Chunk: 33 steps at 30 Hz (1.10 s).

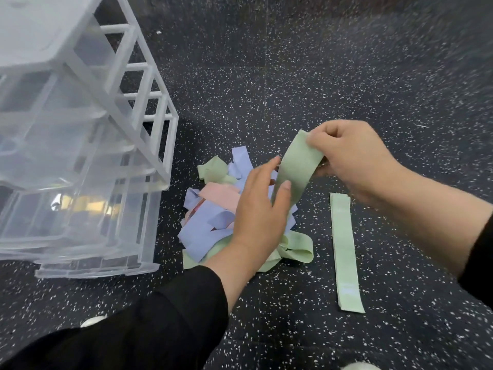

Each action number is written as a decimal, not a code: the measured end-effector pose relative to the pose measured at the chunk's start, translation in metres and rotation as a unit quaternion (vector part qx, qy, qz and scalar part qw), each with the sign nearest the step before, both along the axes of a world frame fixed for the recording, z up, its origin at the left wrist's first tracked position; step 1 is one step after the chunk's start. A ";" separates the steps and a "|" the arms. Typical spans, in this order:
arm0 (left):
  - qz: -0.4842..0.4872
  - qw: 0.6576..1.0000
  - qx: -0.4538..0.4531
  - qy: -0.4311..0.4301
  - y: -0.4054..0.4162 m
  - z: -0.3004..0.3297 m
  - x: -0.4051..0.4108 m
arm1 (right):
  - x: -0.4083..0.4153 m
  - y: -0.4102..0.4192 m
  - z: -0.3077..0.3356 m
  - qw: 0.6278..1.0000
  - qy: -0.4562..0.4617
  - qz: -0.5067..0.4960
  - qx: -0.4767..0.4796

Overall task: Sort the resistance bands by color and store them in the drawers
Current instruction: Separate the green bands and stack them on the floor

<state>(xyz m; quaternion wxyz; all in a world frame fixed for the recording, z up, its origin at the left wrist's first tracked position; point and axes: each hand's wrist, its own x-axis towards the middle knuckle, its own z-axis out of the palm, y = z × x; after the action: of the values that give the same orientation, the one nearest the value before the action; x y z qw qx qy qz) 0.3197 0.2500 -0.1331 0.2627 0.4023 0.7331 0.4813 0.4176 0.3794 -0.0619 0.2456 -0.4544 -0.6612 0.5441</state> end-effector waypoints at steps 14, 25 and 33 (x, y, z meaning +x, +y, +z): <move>0.036 0.925 0.051 -0.375 0.044 0.048 -0.016 | 0.016 0.001 -0.001 0.998 0.016 0.002 0.060; -0.062 0.926 0.028 -0.371 0.073 0.061 -0.029 | 0.040 -0.001 -0.042 0.990 0.029 0.113 -0.074; -0.129 0.962 0.011 -0.242 0.118 0.070 -0.005 | 0.078 0.004 -0.059 0.985 0.080 0.054 -0.145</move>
<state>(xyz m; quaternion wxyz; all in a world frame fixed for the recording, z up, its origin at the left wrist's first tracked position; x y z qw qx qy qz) 0.3148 0.3681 -0.0628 0.4876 0.3681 0.5843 0.5342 0.4957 0.3830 -0.1211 0.1995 -0.4034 -0.5774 0.6812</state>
